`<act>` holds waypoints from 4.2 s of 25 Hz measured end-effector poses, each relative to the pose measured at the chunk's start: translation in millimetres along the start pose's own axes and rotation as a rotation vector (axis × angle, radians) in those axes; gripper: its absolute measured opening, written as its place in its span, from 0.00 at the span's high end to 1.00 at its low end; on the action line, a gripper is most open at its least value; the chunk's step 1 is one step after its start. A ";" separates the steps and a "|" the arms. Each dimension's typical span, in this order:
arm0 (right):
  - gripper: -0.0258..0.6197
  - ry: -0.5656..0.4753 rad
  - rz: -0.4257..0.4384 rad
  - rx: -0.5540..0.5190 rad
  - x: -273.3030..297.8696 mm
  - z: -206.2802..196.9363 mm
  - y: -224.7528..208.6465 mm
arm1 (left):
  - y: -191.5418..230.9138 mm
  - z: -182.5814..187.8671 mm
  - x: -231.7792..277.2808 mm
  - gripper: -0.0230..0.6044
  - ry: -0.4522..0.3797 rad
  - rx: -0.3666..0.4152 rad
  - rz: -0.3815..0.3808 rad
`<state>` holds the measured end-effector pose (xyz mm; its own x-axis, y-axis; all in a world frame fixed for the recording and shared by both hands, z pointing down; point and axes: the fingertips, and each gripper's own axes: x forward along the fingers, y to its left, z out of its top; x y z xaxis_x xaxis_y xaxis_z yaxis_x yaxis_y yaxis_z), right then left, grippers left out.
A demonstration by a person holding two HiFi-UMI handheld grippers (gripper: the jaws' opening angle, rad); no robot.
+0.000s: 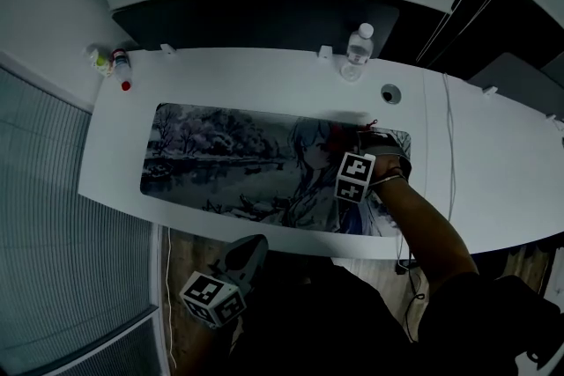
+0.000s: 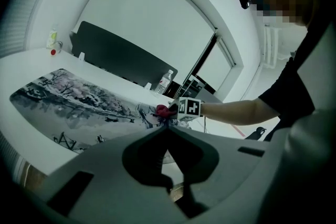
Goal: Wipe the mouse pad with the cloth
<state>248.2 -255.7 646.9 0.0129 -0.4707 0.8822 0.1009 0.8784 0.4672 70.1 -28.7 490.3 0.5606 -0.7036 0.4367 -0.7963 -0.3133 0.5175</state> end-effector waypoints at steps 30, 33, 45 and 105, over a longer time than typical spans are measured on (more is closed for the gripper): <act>0.79 0.166 0.079 0.092 -99.0 55.8 172.5 | 37.1 -4.8 -75.7 0.95 0.122 0.123 -0.282; 0.79 0.151 0.036 0.109 -102.4 70.4 180.8 | 39.3 -4.1 -81.8 0.95 0.127 0.135 -0.305; 0.79 0.153 0.097 0.139 -128.4 114.9 207.1 | 69.7 -2.0 -120.9 0.95 0.108 0.146 -0.318; 0.79 -0.012 0.043 0.049 21.2 188.4 -63.7 | 134.0 47.8 -83.2 0.95 -0.027 -0.053 0.062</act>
<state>54.6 -306.0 647.0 0.0038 -0.4317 0.9020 0.0514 0.9009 0.4310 -94.1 -42.6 488.2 0.5039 -0.7376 0.4495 -0.8157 -0.2352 0.5286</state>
